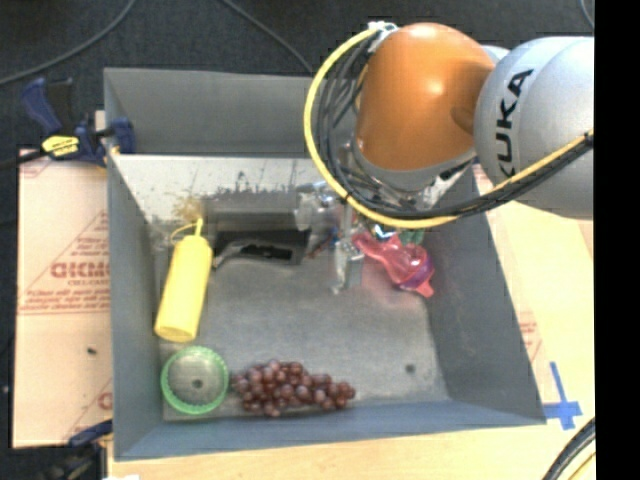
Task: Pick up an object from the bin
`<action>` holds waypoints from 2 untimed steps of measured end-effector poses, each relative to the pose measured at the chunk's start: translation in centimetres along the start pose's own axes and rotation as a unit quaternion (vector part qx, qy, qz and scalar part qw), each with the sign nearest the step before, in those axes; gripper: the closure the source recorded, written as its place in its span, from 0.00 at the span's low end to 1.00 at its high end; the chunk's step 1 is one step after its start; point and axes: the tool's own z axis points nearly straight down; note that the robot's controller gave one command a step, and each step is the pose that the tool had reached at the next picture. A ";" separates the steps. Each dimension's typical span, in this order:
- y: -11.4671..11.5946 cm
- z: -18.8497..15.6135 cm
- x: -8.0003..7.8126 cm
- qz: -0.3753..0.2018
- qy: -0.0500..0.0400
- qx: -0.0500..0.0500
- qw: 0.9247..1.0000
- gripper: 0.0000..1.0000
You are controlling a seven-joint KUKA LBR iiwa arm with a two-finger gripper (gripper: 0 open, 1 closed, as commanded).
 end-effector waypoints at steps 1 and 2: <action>-2.9 12.1 -0.3 -0.105 0.001 0.000 0.995 0.00; 0.6 9.1 2.5 -0.159 0.000 0.000 0.987 0.00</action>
Offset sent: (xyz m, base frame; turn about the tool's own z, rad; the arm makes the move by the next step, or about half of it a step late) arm 0.0127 -0.0250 -0.1181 -0.2121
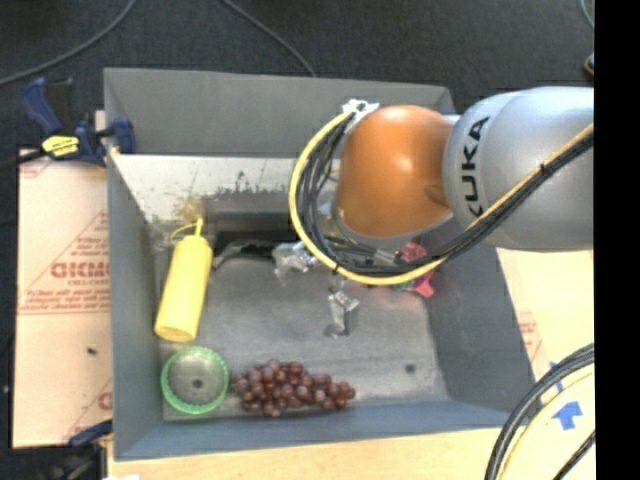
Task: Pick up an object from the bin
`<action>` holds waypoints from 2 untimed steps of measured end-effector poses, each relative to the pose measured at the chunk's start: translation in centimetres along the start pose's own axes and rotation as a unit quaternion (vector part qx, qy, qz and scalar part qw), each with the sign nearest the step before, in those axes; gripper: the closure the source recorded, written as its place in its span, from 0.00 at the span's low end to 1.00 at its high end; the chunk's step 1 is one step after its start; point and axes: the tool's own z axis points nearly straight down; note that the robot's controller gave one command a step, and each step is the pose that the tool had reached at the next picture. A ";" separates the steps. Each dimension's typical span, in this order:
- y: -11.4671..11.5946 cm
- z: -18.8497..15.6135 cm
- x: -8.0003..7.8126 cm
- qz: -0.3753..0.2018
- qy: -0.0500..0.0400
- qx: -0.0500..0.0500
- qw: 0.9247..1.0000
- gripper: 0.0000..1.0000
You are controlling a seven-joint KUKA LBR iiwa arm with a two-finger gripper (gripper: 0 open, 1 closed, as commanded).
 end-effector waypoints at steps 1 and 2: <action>0.9 3.7 6.1 -0.063 0.001 -0.001 0.998 0.00; 6.7 6.4 1.9 -0.203 0.000 -0.001 0.979 0.00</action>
Offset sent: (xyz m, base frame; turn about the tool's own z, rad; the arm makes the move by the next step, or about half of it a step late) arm -0.0532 -0.0265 -0.0366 -0.1293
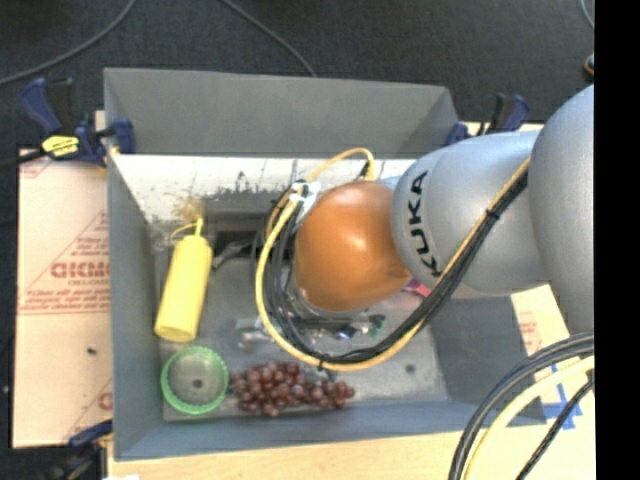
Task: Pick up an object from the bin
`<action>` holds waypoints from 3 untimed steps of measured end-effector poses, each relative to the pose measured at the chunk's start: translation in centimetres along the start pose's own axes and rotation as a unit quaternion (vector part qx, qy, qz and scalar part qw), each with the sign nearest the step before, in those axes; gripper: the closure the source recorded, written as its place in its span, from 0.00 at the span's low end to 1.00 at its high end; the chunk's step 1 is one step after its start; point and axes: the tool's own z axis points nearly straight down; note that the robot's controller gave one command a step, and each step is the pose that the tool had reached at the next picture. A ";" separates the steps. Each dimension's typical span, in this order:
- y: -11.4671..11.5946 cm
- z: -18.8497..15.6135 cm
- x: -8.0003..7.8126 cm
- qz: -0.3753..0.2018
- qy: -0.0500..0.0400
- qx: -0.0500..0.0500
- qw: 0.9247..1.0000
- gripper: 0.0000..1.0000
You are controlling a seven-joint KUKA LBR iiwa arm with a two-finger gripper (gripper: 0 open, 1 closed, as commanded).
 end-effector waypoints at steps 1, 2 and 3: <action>-0.1 0.0 0.0 0.002 0.000 0.000 1.000 1.00; -0.9 -8.5 -3.0 -0.121 -0.002 0.002 0.993 1.00; -1.9 -21.7 7.6 -0.169 -0.003 0.007 0.986 1.00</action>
Offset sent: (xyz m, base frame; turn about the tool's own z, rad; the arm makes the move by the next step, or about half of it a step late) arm 0.0000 0.0000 0.0000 0.0000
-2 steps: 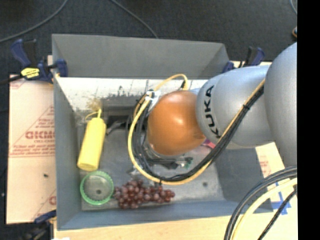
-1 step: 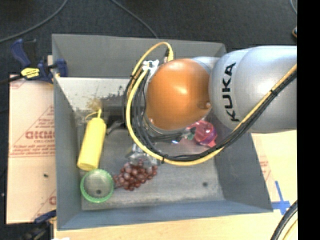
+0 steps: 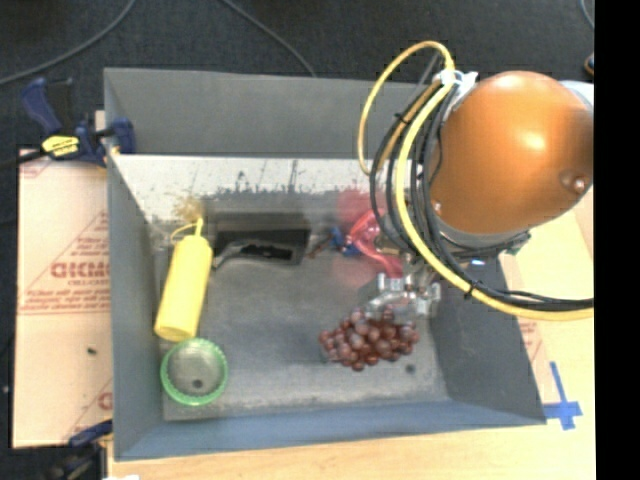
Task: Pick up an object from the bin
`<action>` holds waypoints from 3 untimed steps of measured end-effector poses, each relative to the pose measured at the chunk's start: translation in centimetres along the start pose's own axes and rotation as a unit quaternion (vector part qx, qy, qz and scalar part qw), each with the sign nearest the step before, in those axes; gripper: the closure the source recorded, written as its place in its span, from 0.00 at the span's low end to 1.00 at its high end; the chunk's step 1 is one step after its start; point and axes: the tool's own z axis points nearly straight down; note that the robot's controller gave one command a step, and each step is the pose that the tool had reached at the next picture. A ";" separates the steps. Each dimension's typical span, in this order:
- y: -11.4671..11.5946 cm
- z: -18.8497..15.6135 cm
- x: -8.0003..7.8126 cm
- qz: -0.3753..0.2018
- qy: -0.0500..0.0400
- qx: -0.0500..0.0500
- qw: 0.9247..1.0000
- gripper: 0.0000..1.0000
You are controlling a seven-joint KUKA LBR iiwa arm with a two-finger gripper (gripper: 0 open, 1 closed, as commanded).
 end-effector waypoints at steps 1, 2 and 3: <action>-3.7 14.6 0.8 0.042 0.000 -0.002 0.999 1.00; -5.8 -9.8 1.2 -0.079 -0.001 0.003 0.997 1.00; -7.2 1.0 -0.3 -0.035 -0.002 0.000 0.999 1.00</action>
Offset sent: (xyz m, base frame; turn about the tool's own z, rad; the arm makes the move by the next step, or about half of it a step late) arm 0.0380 -0.0142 -0.1401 0.0845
